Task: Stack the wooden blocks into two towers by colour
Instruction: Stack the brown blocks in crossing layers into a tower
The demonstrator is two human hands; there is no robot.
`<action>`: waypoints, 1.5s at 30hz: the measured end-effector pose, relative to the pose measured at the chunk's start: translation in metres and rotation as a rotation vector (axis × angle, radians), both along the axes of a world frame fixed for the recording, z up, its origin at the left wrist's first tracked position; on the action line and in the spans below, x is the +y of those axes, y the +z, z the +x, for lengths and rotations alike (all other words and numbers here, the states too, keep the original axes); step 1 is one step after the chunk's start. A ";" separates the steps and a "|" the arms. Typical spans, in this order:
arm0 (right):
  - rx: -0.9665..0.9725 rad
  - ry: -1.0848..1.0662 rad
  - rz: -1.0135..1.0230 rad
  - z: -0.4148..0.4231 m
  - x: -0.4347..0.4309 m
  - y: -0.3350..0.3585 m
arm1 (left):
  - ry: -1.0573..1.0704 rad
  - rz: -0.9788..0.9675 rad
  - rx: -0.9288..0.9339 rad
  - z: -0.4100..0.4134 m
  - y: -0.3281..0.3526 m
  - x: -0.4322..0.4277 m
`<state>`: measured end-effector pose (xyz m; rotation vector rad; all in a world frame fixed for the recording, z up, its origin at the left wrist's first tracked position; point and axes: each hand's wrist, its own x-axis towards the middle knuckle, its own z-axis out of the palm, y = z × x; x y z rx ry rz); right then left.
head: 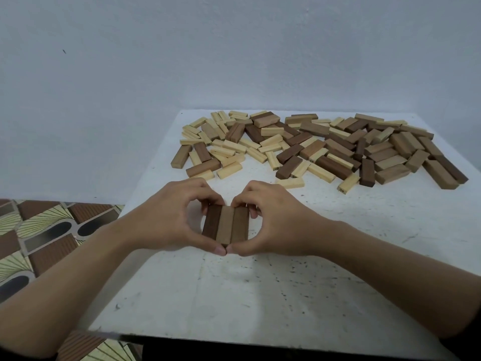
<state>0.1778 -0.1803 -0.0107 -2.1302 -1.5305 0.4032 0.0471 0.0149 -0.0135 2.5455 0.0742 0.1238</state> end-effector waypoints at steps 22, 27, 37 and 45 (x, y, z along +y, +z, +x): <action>-0.074 -0.057 0.139 0.026 0.014 0.001 | 0.214 -0.025 -0.226 -0.002 0.000 0.034; -0.342 0.055 0.043 0.039 0.045 -0.001 | 0.350 0.289 -0.199 0.025 -0.011 0.051; -0.497 -0.019 0.064 0.053 0.055 -0.013 | 0.345 0.305 -0.171 0.038 -0.003 0.057; -0.426 -0.095 0.166 0.057 0.082 -0.012 | 0.471 0.106 -0.414 0.040 0.006 0.067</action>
